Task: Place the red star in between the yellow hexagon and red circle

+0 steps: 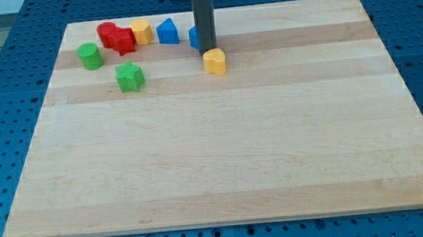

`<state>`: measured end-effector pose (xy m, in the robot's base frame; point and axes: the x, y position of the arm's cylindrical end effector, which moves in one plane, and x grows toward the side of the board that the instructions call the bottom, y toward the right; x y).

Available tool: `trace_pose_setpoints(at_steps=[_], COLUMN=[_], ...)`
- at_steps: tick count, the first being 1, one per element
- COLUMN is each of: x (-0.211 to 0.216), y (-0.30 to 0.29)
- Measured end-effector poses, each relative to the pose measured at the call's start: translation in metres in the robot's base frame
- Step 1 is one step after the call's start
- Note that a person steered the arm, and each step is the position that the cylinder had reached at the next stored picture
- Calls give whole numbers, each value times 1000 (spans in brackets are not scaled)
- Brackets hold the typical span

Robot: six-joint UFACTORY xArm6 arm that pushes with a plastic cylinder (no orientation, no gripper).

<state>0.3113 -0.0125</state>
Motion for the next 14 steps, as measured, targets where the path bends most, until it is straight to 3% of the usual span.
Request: trace_pose_setpoints(at_steps=[2, 4, 6, 8, 14], x=[-26, -18, 30, 30, -2], y=[-2, -8, -98, -178, -178])
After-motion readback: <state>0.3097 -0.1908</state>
